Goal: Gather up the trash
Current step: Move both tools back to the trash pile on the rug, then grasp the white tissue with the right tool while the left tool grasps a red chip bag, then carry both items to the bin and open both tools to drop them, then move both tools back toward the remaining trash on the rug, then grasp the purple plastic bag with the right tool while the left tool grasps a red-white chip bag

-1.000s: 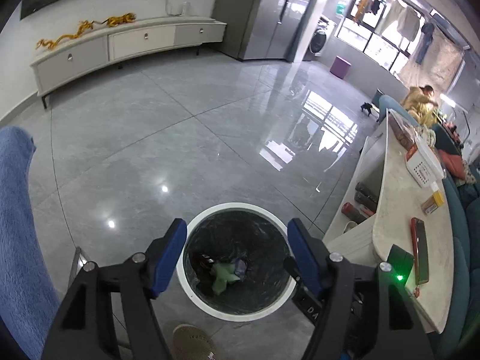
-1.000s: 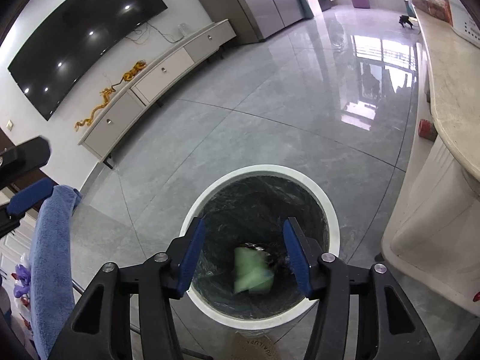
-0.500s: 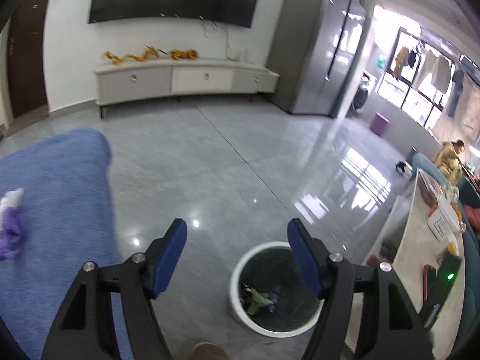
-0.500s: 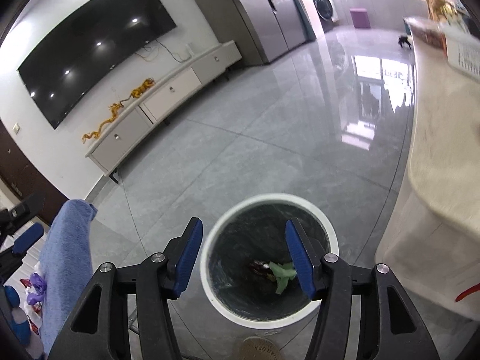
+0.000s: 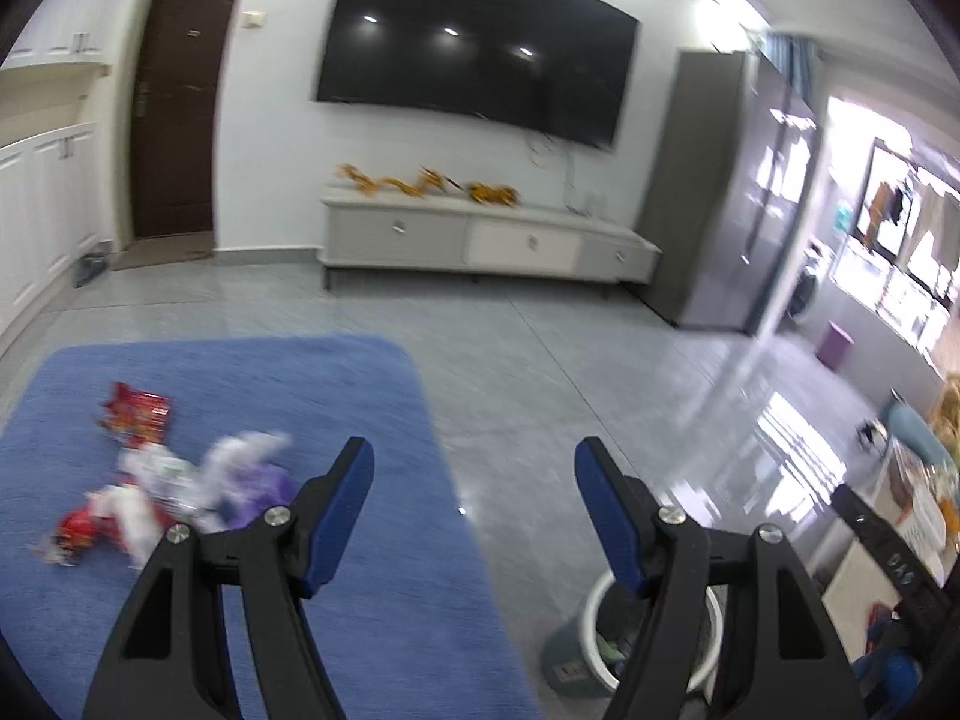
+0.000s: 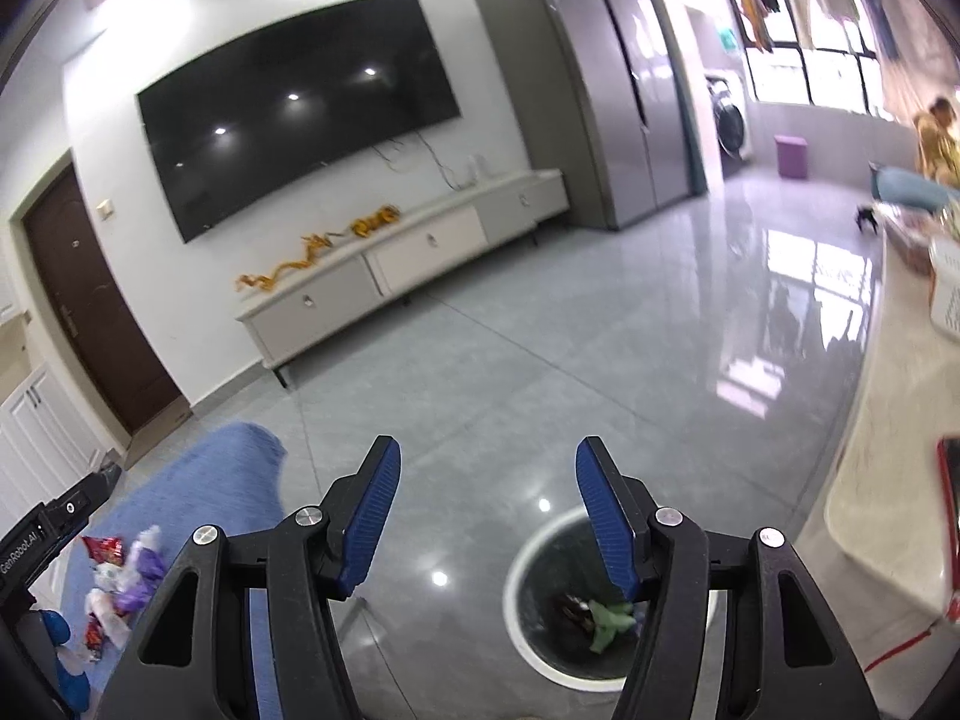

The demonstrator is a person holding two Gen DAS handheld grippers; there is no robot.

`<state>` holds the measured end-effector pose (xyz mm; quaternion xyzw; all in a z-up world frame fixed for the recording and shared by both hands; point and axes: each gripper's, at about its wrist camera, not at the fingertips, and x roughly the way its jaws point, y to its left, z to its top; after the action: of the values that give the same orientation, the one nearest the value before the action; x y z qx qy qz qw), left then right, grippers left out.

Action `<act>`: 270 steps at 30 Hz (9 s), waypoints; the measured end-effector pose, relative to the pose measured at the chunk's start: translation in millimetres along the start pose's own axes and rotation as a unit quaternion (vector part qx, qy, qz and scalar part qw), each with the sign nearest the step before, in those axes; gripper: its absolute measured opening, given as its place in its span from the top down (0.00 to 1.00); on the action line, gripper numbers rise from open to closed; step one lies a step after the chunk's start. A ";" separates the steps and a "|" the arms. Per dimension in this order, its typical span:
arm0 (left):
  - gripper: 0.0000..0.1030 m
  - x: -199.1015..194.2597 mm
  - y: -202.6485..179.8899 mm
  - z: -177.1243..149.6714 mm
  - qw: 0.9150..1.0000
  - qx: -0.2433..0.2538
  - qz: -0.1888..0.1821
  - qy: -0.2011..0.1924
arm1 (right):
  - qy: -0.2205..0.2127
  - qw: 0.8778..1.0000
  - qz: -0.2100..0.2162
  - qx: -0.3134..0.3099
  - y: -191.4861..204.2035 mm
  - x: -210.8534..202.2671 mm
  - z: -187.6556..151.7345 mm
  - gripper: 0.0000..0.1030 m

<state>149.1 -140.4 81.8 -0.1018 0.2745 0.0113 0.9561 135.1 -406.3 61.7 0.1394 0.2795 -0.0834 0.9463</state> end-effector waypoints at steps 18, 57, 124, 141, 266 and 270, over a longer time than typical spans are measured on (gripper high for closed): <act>0.34 -34.4 188.8 -23.5 0.989 -0.076 0.125 -0.012 | 0.043 0.987 0.133 -0.086 167.5 7.0 -61.2 0.35; 0.70 35.9 315.3 -89.5 0.989 -0.061 -0.005 0.133 | 0.211 0.882 0.322 -0.272 383.4 68.6 -210.7 0.80; 0.85 108.8 -129.0 -91.6 0.948 0.126 -0.202 0.210 | 0.075 0.993 0.040 0.081 -62.8 38.0 -92.8 0.80; 0.84 198.2 -223.7 -120.6 0.927 0.143 -0.217 0.272 | 0.126 0.982 0.004 0.138 -132.0 122.7 -117.0 0.76; 0.25 66.9 321.5 -71.7 0.970 -0.198 0.111 0.087 | 0.183 0.937 0.234 -0.182 330.4 132.6 -156.0 0.29; 0.28 66.3 314.1 -73.5 0.974 -0.192 0.087 0.088 | 0.205 0.931 0.238 -0.185 334.4 144.1 -165.2 0.43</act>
<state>142.7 150.1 -73.2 -0.2595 0.3580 0.1376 0.8863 250.0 -49.8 -78.1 0.0387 0.4368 0.2282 0.8692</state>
